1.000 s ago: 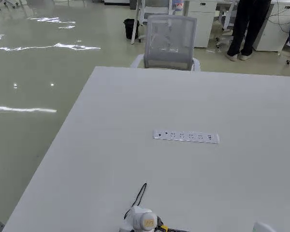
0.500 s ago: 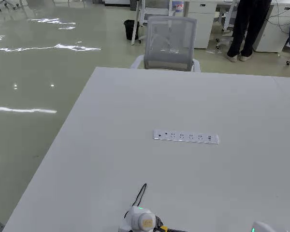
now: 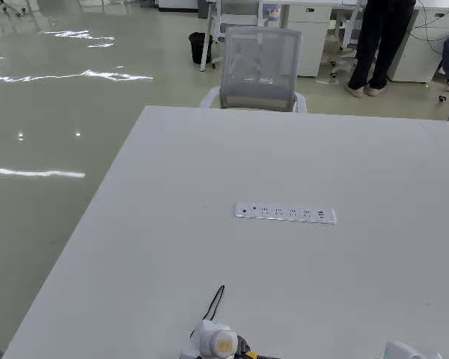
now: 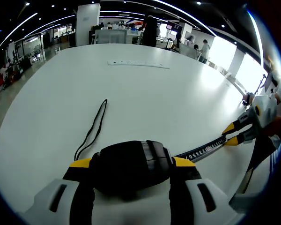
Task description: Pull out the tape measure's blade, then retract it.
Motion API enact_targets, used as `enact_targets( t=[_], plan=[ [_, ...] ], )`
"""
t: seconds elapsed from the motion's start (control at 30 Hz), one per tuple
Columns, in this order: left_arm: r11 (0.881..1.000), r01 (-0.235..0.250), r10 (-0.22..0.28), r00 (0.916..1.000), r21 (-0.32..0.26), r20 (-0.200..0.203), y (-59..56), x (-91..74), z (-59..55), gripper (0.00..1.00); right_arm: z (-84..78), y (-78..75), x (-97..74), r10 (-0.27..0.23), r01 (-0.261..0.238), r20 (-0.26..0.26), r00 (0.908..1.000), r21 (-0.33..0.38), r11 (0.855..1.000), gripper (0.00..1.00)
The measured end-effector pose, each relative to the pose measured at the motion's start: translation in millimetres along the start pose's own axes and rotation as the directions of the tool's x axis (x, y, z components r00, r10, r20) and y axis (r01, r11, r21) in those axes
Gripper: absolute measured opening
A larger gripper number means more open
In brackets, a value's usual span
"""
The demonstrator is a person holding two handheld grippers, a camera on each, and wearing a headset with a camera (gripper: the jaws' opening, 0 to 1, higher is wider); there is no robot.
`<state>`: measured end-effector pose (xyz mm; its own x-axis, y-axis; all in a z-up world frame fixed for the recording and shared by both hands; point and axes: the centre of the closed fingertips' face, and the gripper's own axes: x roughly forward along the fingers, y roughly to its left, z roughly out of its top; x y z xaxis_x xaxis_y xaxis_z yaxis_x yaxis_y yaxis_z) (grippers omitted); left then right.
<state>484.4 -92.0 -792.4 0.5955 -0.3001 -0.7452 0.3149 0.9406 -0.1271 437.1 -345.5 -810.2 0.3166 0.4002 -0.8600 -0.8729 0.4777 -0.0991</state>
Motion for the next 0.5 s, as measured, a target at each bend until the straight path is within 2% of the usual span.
enact_targets(
  t=[0.5],
  plan=[
    [1.0, 0.007, -0.007, 1.0, 0.006, -0.003, -0.4, 0.7, -0.2, 0.61, 4.2, 1.8, 3.3, 0.014, -0.014, -0.003, 0.9999, -0.013, 1.0, 0.14]
  ],
)
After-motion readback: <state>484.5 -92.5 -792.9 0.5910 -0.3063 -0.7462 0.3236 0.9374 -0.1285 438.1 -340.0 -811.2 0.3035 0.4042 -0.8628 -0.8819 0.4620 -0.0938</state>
